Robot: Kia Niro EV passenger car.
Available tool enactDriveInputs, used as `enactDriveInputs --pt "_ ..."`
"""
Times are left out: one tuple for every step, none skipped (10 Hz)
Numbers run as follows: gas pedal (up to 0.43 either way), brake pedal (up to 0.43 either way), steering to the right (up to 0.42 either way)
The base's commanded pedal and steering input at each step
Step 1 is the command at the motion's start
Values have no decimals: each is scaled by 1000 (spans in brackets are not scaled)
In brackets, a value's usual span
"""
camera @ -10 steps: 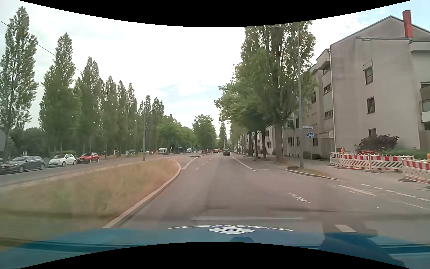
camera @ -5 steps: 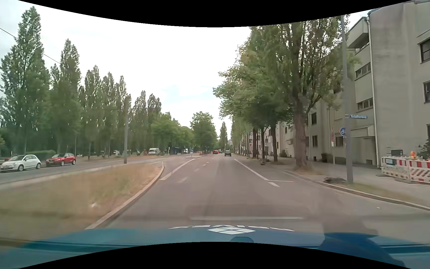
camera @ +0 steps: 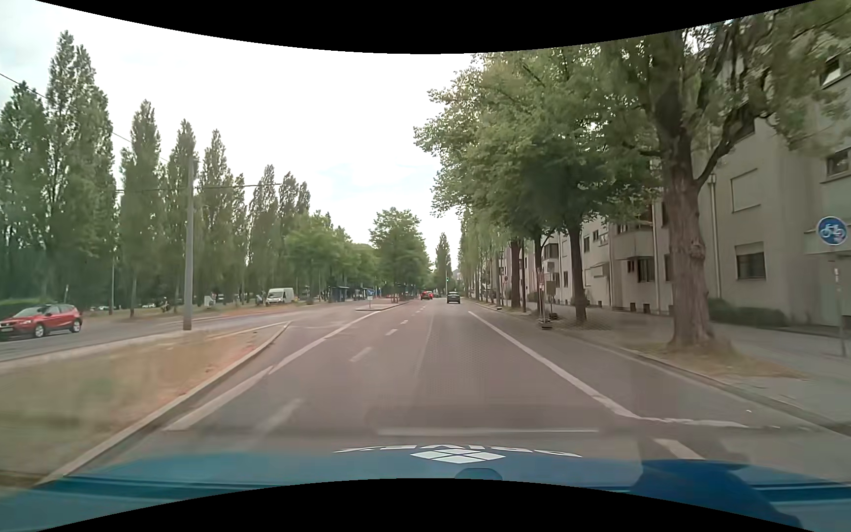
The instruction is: Follow the waypoints while adhering to traffic rules and regulations
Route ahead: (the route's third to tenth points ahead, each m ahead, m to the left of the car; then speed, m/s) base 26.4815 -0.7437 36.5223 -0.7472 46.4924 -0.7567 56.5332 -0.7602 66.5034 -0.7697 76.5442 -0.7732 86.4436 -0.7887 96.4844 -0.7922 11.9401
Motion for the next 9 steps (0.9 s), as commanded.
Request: enactDriveInputs --pt "177 0 0" --pt "177 0 0" --pt "177 0 1" --pt "177 0 1" --pt "177 0 1" --pt "177 0 1" --pt "177 0 1" --pt "177 0 1" --pt "177 0 1"
